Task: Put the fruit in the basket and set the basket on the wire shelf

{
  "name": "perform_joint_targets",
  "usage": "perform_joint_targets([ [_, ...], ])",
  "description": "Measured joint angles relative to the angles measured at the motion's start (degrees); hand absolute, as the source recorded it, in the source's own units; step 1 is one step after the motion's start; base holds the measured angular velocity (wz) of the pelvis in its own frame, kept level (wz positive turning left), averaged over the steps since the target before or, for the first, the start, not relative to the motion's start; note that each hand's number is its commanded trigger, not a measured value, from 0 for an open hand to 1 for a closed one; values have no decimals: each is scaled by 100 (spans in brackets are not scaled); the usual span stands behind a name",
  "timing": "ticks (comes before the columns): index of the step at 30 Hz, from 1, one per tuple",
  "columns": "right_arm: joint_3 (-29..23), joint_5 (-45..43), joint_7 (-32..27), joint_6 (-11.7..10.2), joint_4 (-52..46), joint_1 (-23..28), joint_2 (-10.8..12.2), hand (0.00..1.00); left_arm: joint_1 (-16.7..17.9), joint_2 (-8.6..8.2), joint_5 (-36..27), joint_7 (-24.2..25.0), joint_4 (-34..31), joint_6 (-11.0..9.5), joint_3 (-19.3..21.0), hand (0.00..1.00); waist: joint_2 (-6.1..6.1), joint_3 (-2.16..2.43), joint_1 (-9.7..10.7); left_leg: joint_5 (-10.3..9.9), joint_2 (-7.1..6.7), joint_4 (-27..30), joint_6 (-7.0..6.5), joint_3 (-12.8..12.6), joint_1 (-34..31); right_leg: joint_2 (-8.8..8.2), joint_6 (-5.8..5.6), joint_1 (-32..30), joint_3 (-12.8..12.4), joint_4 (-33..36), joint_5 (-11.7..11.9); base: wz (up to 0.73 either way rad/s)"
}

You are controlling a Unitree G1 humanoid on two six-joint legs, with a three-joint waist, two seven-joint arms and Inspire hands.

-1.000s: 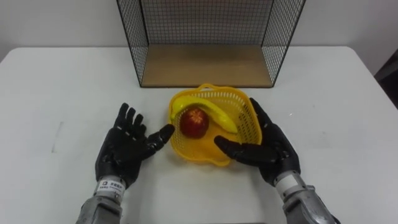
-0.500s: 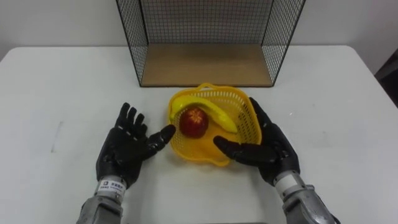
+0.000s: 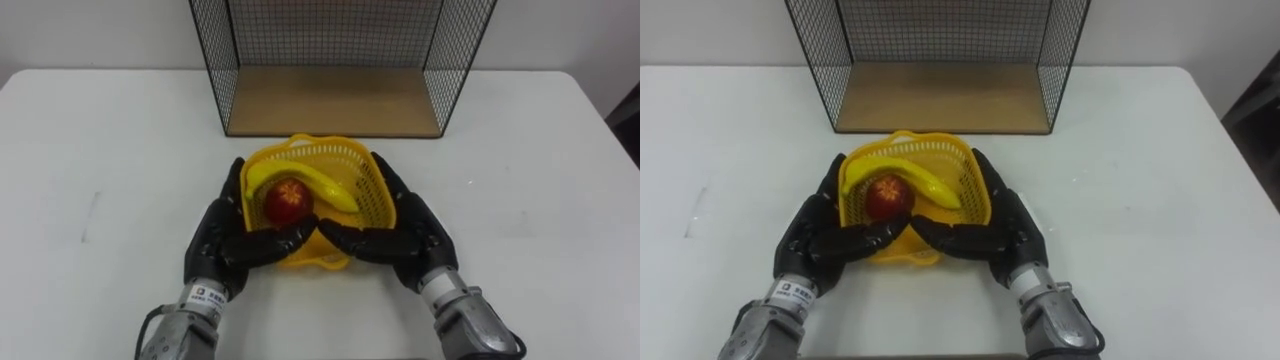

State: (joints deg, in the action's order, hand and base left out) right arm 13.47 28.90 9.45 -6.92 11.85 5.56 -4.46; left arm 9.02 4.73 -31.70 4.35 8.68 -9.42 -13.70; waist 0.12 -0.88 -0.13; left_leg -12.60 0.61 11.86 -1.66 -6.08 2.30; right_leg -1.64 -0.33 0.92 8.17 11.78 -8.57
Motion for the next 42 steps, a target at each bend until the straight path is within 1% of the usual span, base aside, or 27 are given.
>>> perform_joint_targets([
  [3, -4, -2, 0, 0, -1, -4, 1, 0, -2, -7, 104, 0, -3, -14, 0, 0, 1, 0, 1, 0, -1, 1, 0, 0, -14, 0, 0, -12, 1, 0, 0, 0],
  [14, 0, 6, -10, -19, -4, -4, 5, 0, -2, -8, 132, 0, -4, -56, -43, 0, 0, 0, 5, 0, -2, 1, 0, 3, -13, 0, 0, -10, 3, -2, 0, 0],
  [21, 6, 6, -64, -200, -4, -6, 3, 0, -19, -8, 81, -1, -4, -187, -128, 0, -6, -4, 15, 0, -1, 2, 0, 3, -11, 1, 0, -9, -2, -8, 0, 0],
  [23, 6, 24, -78, -235, -38, -8, -2, 0, -58, -5, 78, -1, -43, -191, -131, 0, -6, -4, 20, 0, 0, 6, 0, 12, -13, 2, 0, -10, -5, -7, 0, 0],
  [25, 21, 24, -143, -336, -73, -71, -4, 0, -168, -2, 77, -9, -52, -239, -131, 0, -8, -4, 1, 0, 1, -2, 0, 1, -5, 6, 0, -9, -19, -4, 0, 0],
  [29, 29, 3, -283, -392, -101, -266, -15, 0, -339, 1, 84, -43, -94, -290, -128, 0, -11, -3, -4, 0, 1, -5, 0, 0, -11, 8, 0, -14, -19, -4, 0, 0],
  [34, 10, -43, -466, -468, -413, -580, -11, 0, -381, 1, 110, -66, -668, -307, -16, 0, -15, -1, 0, 4, 0, -9, 0, -1, 21, 9, 0, -14, -21, -14, 0, 0],
  [36, 9, -46, -467, -551, -499, -614, -2, 0, -416, -3, 126, -66, -780, -328, 22, 0, -14, -1, -1, 5, 0, -5, 0, -2, 60, 8, -1, 30, -17, -20, 0, 0],
  [42, -29, -37, -515, -561, -848, -630, -3, 0, -484, -6, 136, -66, -1078, -333, 81, 0, -10, -2, 9, 6, -4, -3, -1, -4, 44, 2, -1, 18, -16, -21, -1, 0],
])
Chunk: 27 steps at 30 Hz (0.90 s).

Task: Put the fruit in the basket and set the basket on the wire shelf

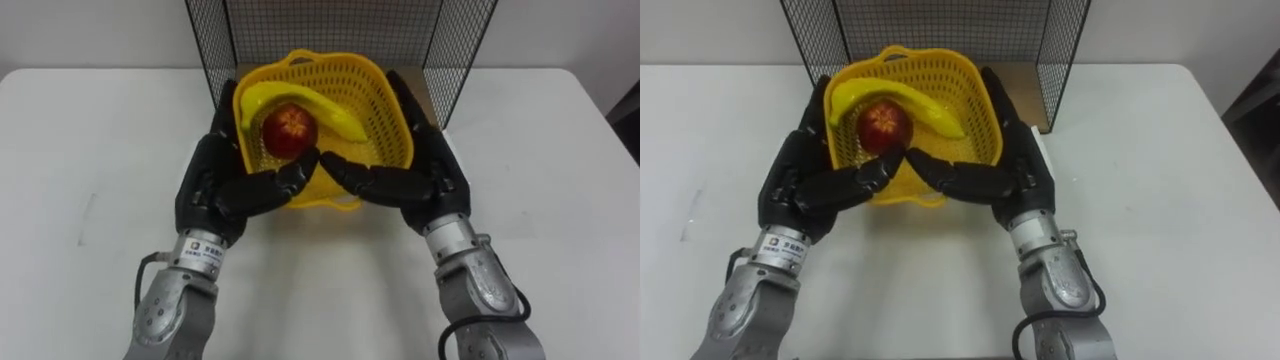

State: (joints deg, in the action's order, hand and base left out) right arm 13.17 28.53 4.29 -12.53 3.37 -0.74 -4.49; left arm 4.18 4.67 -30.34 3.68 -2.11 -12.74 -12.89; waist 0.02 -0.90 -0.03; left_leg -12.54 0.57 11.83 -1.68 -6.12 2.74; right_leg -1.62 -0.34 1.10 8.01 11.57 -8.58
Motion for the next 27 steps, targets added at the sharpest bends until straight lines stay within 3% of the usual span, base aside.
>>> perform_joint_targets([
  [13, -11, 13, 0, -18, -255, 1, -23, 0, -2, -7, 21, -24, -294, -35, 33, 0, 2, 2, 106, -3, 7, 30, 1, 3, -16, 2, 0, -5, 7, 16, 0, 0],
  [20, 9, 3, 2, -164, -256, 1, -11, 0, -25, -46, 11, -25, -365, -66, 42, 0, 12, -3, 84, -93, 116, 431, 50, -107, -112, 38, 8, -47, -7, 191, -11, -5],
  [23, 39, 44, 26, -270, -187, 3, 11, 0, -31, -70, 18, -31, -352, -167, 43, 0, 57, -34, 42, -350, 249, 992, 106, -157, -269, 80, 115, -186, -6, 635, -249, -17],
  [25, 45, 44, 64, -307, -175, 14, 5, 0, -30, -68, -31, -31, -351, -184, 35, 0, 76, -67, 24, -651, 384, 1766, 185, -155, -599, 137, 194, -478, -11, 1246, -578, -6],
  [27, 67, 38, 64, -317, -175, 88, 13, 0, -12, -46, -53, -30, -345, -184, 21, 0, 81, -77, 0, -744, 508, 2367, 247, -149, -846, 207, 225, -625, -45, 1543, -839, 0],
])
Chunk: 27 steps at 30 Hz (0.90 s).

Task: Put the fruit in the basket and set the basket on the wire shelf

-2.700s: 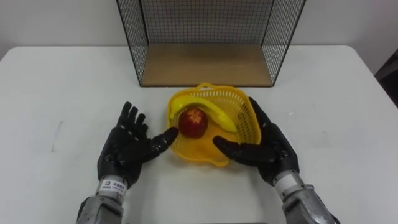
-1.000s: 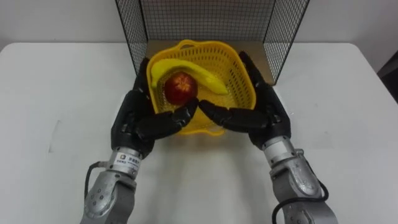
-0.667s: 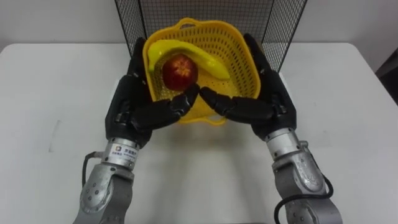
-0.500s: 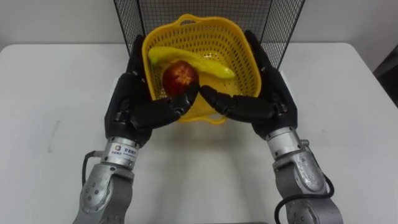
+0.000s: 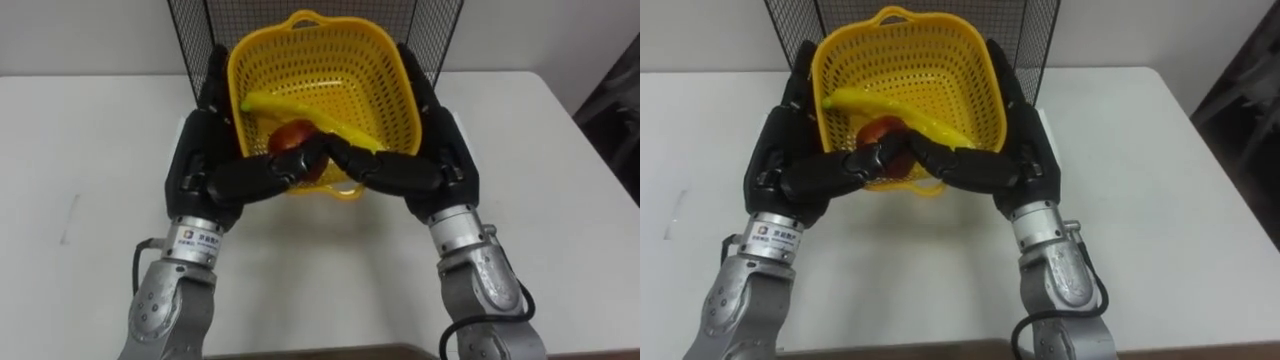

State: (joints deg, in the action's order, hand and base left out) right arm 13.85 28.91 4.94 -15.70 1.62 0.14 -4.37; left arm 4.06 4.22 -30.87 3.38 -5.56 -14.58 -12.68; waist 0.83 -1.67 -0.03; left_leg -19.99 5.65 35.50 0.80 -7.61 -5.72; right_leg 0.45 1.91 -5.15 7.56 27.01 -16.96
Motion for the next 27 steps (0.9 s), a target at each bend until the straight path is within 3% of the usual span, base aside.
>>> perform_joint_targets([
  [3, 27, 30, 0, 2, 0, 111, -14, 0, 0, -4, 6, 0, 3, -3, -9, 0, -81, -11, -37, 30, 220, 664, 23, 18, -243, 108, 121, 8, 20, 185, -92, 0],
  [5, 40, 25, 6, 6, 0, 131, -13, 0, 1, -18, 7, 0, 3, -3, 3, 0, -109, 11, -40, 140, 256, 811, 52, 31, -301, 175, 173, 11, -76, 216, -94, -5],
  [6, 57, 18, 29, 6, -2, 125, -10, 0, 1, -12, 10, 0, 3, -4, 41, 0, -111, 49, -50, 271, 245, 841, 90, 13, -395, 184, 219, 30, -181, 210, -67, -7],
  [8, 64, 89, 59, 16, 4, 135, -20, 0, 0, -9, 6, 1, 4, -7, 56, 0, 0, 48, -5, 347, 10, 629, 84, 70, -588, 171, 266, 32, -465, 191, -38, 17],
  [9, 27, 160, 58, 32, 5, 141, -50, 0, 1, -23, 6, 1, 3, -8, 11, 0, 35, 57, -18, 381, -218, 182, 84, 132, -768, 157, 268, 29, -662, 154, -35, 9],
  [10, -9, 208, 59, 42, 8, 137, -63, 0, 1, -38, 11, 1, 2, -9, -11, 0, 31, 69, -54, 549, -339, -432, 86, 143, -879, 149, 249, 32, -815, 138, -23, -9],
  [11, 0, 208, 61, 52, 10, 133, -61, 0, 0, -55, 16, 1, 2, -9, -23, 0, 12, 80, -88, 675, -346, -731, 69, 149, -914, 152, 242, 38, -838, 134, -19, -34],
  [12, 51, 207, 73, 90, 30, 148, -46, 0, 2, -43, 16, 1, 4, -9, 16, 0, 7, 98, -147, 999, -322, -1162, 38, 192, -956, 157, 221, 53, -862, 143, -33, -35],
  [13, 84, 201, 75, 152, 32, 180, -45, 0, 1, -30, 16, 1, 5, -15, 24, 0, 29, 158, -188, 1254, -328, -1300, 34, 247, -937, 154, 196, 82, -885, 149, -93, -29],
  [15, 77, 200, 74, 170, 17, 174, -15, 0, -5, -19, 19, 1, 5, -51, 49, 0, 74, 207, -158, 1470, -374, -1379, -67, 222, -864, 129, 124, 121, -914, 149, -163, -7],
  [17, 74, 216, 77, 170, 12, 176, -30, 0, -3, -19, 31, 1, 6, -50, 44, 0, 180, 164, -143, 1484, -415, -1361, -93, 166, -796, 59, 72, 241, -891, 74, -206, 2],
  [20, 59, 249, 86, 154, -15, 167, -46, 0, -5, -4, 16, 1, 4, -58, -8, 0, 171, 130, -183, 1365, -490, -976, -381, 129, -876, -63, -58, 321, -882, 155, -399, -1],
  [23, 61, 251, 85, 150, -18, 167, -43, 0, -8, -6, 12, 1, 3, -86, -16, 0, 234, 146, -154, 1052, -851, -837, -609, 11, -811, -472, -238, 366, -865, 445, -725, 14],
  [24, 57, 222, 85, 150, -20, 161, -49, 0, -12, -14, 12, 1, 3, -87, -13, 0, 245, 140, -140, 936, -1014, -760, -692, -21, -790, -690, -375, 339, -704, 796, -829, 15],
  [25, 62, 231, 60, 150, -13, 160, -58, 0, -11, -23, -4, 1, 4, -85, -16, 0, 232, 118, -152, 833, -1121, -643, -782, -67, -753, -891, -423, 198, -544, 1280, -842, 11],
  [26, 69, 229, 41, 151, -7, 160, -52, 0, -12, -18, -5, 1, 3, -85, -14, 0, 243, 109, -182, 780, -1154, -612, -817, -119, -712, -967, -451, 115, -536, 1503, -826, -8],
  [27, 80, 212, 1, 152, -8, 152, -47, 0, -12, -12, -3, 0, 3, -87, -4, 0, 265, 94, -221, 669, -1215, -585, -870, -187, -620, -1081, -572, -33, -549, 1923, -722, -9],
])
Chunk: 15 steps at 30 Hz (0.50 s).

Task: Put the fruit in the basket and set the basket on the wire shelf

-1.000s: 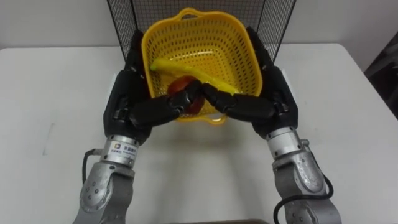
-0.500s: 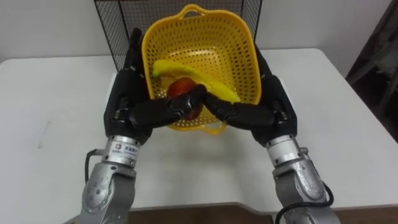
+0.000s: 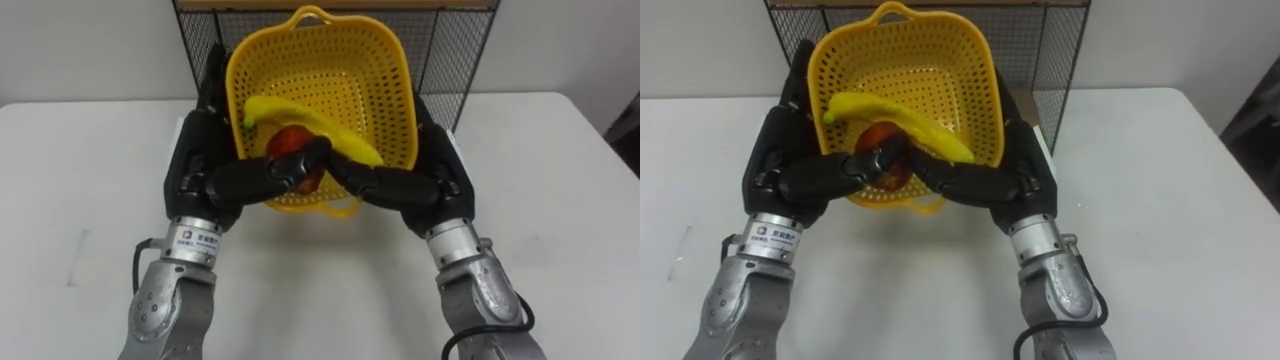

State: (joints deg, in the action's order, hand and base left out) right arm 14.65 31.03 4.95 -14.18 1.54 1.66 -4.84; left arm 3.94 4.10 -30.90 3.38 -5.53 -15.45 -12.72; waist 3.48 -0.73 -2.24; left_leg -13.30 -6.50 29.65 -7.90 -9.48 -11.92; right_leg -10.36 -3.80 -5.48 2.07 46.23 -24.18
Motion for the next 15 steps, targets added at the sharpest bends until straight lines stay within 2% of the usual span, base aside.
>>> perform_joint_targets([
  [1, 5, -4, -17, -1, 0, -15, -4, 0, -1, 16, 0, -1, 0, -2, 0, 0, 17, -14, 25, -88, -46, -11, -45, 3, 95, -66, -30, -102, 29, 302, 178, -7],
  [2, 4, -9, -24, -1, 1, -25, -3, 0, -1, 19, 1, -1, -1, -2, -1, 0, 14, -18, 28, -124, -47, -20, -65, 13, 133, -73, -44, -159, 46, 423, 283, 5],
  [3, -34, -32, -39, -9, 0, -34, -9, 0, -2, 26, 5, -1, -1, -2, -4, 0, -6, -41, 49, -184, -38, -28, -95, 68, 194, -89, -29, -227, 127, 584, 470, 0],
  [4, -22, -74, -39, -11, -10, -66, -2, 0, -48, 28, 17, -2, -6, -2, 0, 0, -36, -93, 37, -217, -28, -31, -123, 78, 165, -107, -51, -351, 214, 629, 498, 0],
  [5, -27, -80, -39, -11, -8, -101, -9, 0, -86, 26, 21, -12, -6, -1, -1, 0, -21, -110, 39, -221, -15, -33, -132, 79, 141, -105, -44, -418, 257, 595, 452, -5],
  [6, -53, -83, -40, -9, -8, -140, -15, 0, -151, 18, 17, -46, -6, -1, 2, 0, -45, -131, 44, -219, 17, -30, -144, 75, 42, -76, -25, -600, 302, 373, 305, -4],
  [7, -62, -82, -51, -9, -8, -142, -5, 0, -184, 16, 18, -51, -6, -2, 10, 0, -74, -149, 30, -217, 44, -28, -149, 71, -4, 5, 1, -696, 296, -41, 230, -3],
  [8, -54, -82, -60, -9, -8, -141, -6, 0, -187, 16, 18, -51, -5, -2, 14, 0, -84, -146, 33, -217, 64, -25, -150, 52, -27, 50, 7, -719, 284, -317, 230, -4],
  [9, -19, -78, -74, -6, -8, -147, 4, 0, -188, 18, 19, -51, -5, -2, 21, 0, -88, -144, 26, -217, 71, -23, -149, 27, -46, 125, 29, -674, 299, -982, 365, 7],
  [10, -5, -81, -108, -4, 2, -151, -6, 0, -187, -34, 21, -53, 15, 12, -6, 0, -205, -138, 53, -210, 123, -24, -136, 106, -45, 246, 31, -589, 372, -1183, 518, 4],
  [11, -17, -81, -128, -4, 4, -157, -17, 0, -188, -50, 20, -53, 7, 10, -27, 0, -262, -128, 38, -190, 175, -51, -121, 103, -43, 286, 58, -565, 412, -1311, 609, -6],
  [12, -17, -81, -176, -4, 14, -160, -3, 0, -187, -44, 17, -54, 3, 7, -41, 0, -313, -83, 15, -117, 218, -215, -86, 103, -2, 361, 88, -509, 418, -1542, 762, -19],
  [15, -24, -88, -184, -6, 29, -163, 15, 0, -186, -43, 18, -55, 2, 5, -44, 0, -317, -52, 54, 81, 234, -618, -23, 105, 208, 427, 113, -310, 440, -1958, 998, -10],
])
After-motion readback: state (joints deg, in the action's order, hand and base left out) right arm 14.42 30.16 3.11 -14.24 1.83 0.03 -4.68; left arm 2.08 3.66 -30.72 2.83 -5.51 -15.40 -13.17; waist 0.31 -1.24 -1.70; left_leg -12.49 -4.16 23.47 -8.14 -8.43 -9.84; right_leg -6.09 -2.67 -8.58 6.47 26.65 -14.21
